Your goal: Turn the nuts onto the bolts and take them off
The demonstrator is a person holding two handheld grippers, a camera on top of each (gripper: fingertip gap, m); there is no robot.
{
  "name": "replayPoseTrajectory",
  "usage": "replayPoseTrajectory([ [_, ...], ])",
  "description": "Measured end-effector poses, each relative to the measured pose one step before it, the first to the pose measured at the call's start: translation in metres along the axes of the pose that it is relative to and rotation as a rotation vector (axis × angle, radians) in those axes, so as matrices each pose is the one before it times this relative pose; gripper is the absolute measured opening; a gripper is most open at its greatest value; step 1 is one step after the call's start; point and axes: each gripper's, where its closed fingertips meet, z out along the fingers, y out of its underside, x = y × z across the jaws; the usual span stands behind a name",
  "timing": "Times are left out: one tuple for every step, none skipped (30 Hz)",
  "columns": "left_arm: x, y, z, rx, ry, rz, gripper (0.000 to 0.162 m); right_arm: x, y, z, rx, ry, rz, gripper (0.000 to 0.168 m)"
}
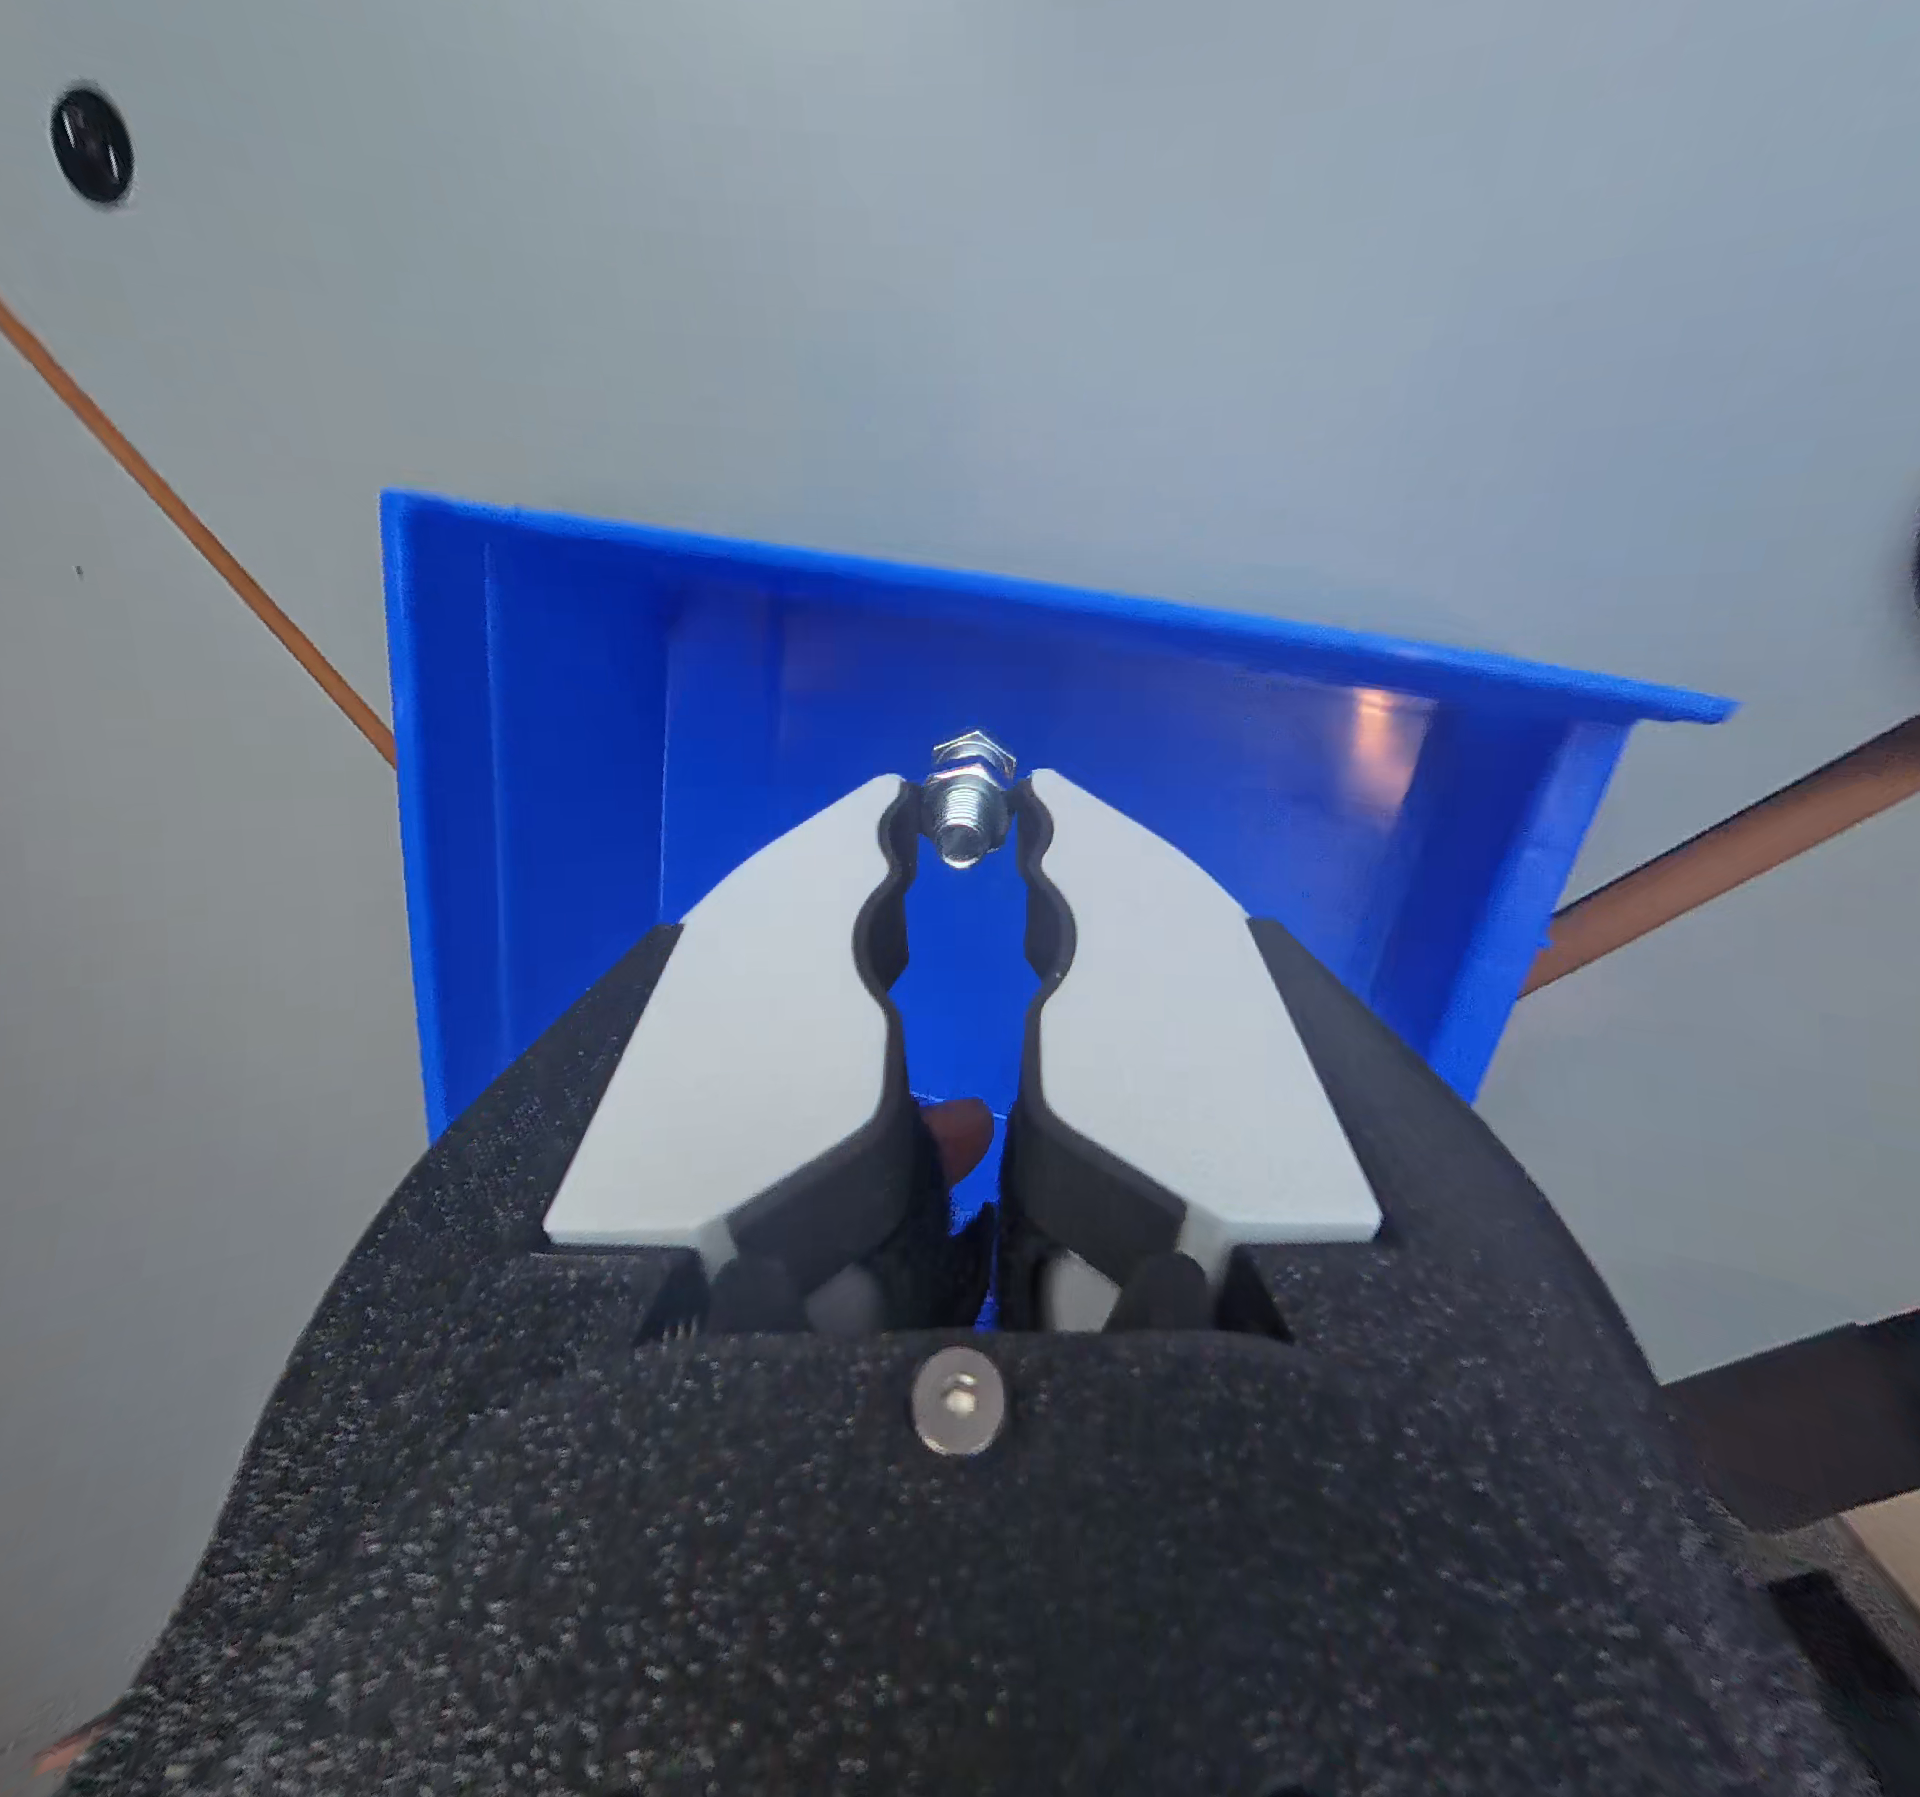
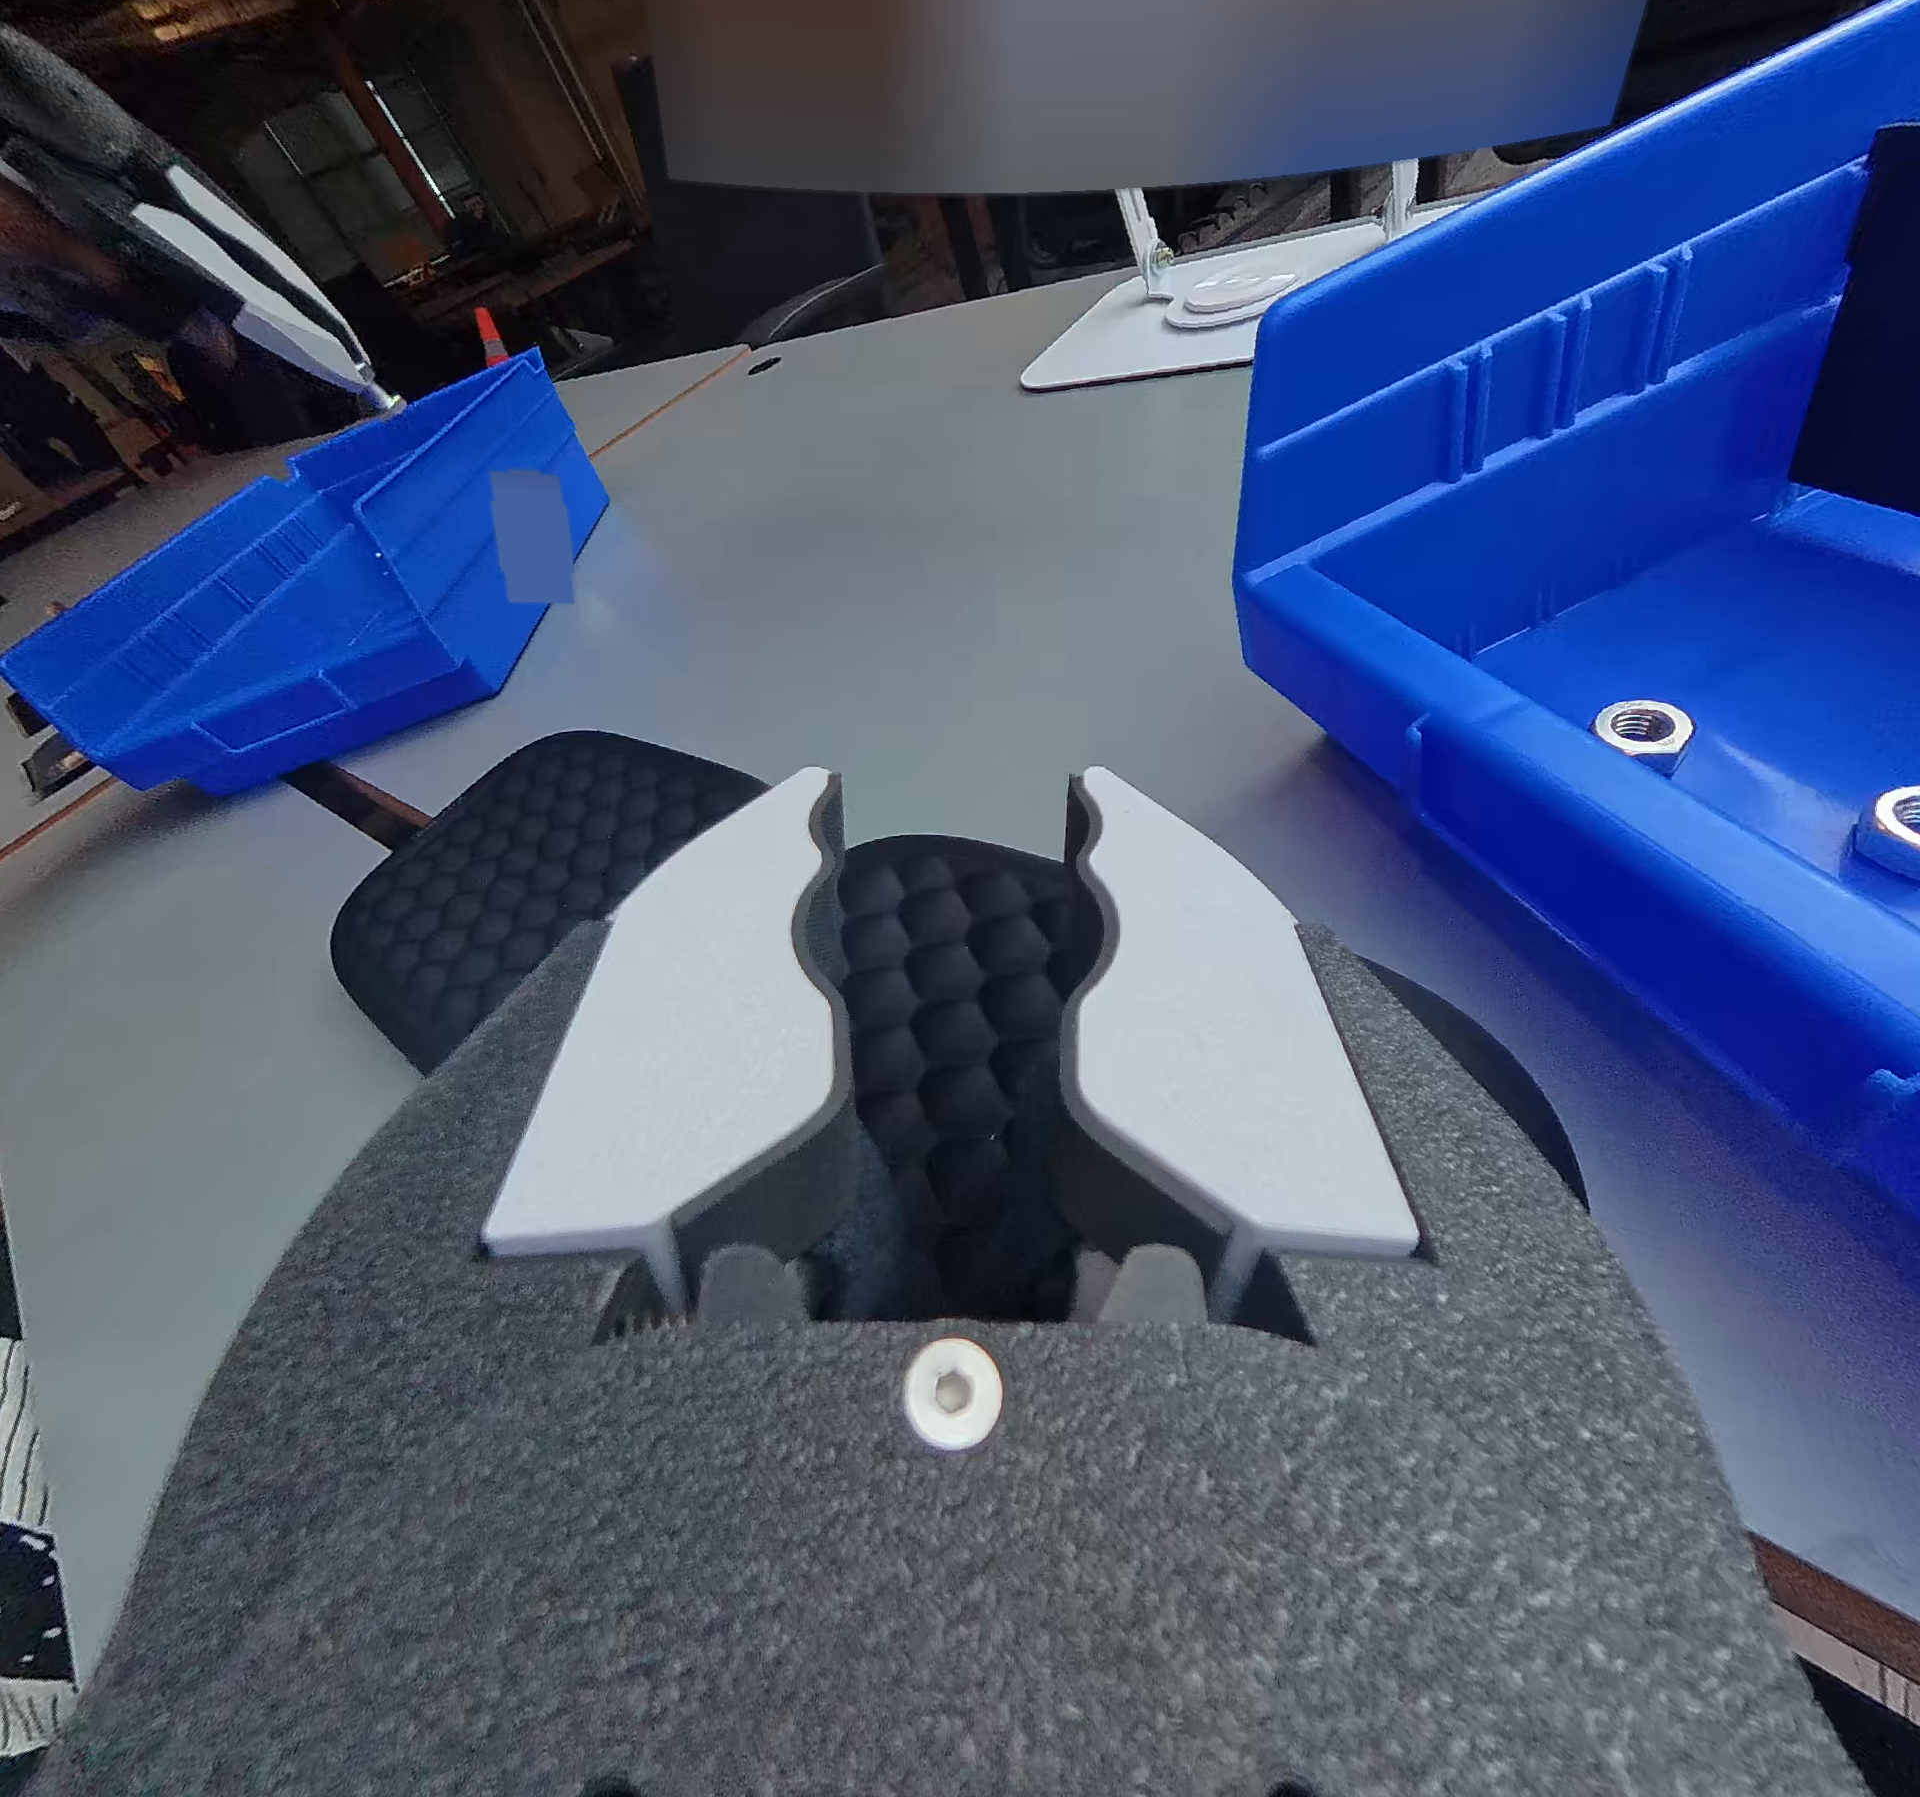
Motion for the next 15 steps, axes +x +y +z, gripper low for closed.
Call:
replayPoseTrajectory([
  [0.01217, -0.01244, -0.00558, 0.0144, 0.0021, 0.0496, 0.018, 0.00018, 0.00036, 0.00032, -0.0028, 0.0011, -0.0003, 0.040],
  [0.01297, -0.01382, -0.00432, 0.0179, 0.0057, 0.0479, 0.018, 0.00004, 0.00026, 0.00017, -0.0019, -0.0003, 0.0000, 0.040],
  [0.01322, -0.01429, -0.00292, 0.0163, 0.0072, 0.0477, 0.018, 0.00001, 0.00010, -0.00006, -0.0008, 0.0001, 0.0000, 0.040],
  [0.01344, -0.01452, -0.00126, 0.0134, 0.0086, 0.0513, 0.018, -0.00008, -0.00012, -0.00017, 0.0013, 0.0005, -0.0016, 0.040],
  [0.01371, -0.01498, 0.00004, 0.0130, 0.0105, 0.0515, 0.018, -0.00006, -0.00010, -0.00028, 0.0022, 0.0007, -0.0016, 0.040],
  [0.01368, -0.01529, 0.00162, 0.0135, 0.0131, 0.0484, 0.018, -0.00014, -0.00018, -0.00014, 0.0017, 0.0002, -0.0014, 0.040],
  [0.01330, -0.01501, 0.00296, 0.0090, 0.0122, 0.0486, 0.018, 0.00011, 0.00001, -0.00005, 0.0003, 0.0010, -0.0012, 0.040],
  [0.01307, -0.01468, 0.00429, 0.0059, 0.0112, 0.0492, 0.018, 0.00012, 0.00014, 0.00004, -0.0011, 0.0015, -0.0001, 0.039],
  [0.01257, -0.01458, 0.00545, 0.0039, 0.0129, 0.0474, 0.018, 0.00041, 0.00038, 0.00019, -0.0030, 0.0030, 0.0009, 0.039],
  [0.01245, -0.01388, 0.00654, 0.0012, 0.0177, 0.0453, 0.018, 0.00049, 0.00047, 0.00025, -0.0037, 0.0042, 0.0008, 0.039],
  [0.01128, -0.01382, 0.00733, 0.0020, 0.0169, 0.0415, 0.018, 0.00013, 0.00049, 0.00028, -0.0037, 0.0013, -0.0008, 0.039],
  [0.01023, -0.01318, 0.00790, 0.0009, 0.0162, 0.0377, 0.018, -0.00028, 0.00026, 0.00025, -0.0027, -0.0005, -0.0020, 0.039],
  [0.00927, -0.01231, 0.00853, -0.0015, 0.0160, 0.0353, 0.018, -0.00001, 0.00016, 0.00002, -0.0006, 0.0010, -0.0020, 0.039],
  [0.00793, -0.01132, 0.00878, -0.0031, 0.0147, 0.0325, 0.018, 0.00007, -0.00001, -0.00004, 0.0005, 0.0010, -0.0007, 0.039],
  [0.00665, -0.01040, 0.00885, -0.0044, 0.0134, 0.0280, 0.018, 0.00010, -0.00001, 0.00009, 0.0002, -0.0002, 0.0015, 0.039],
])
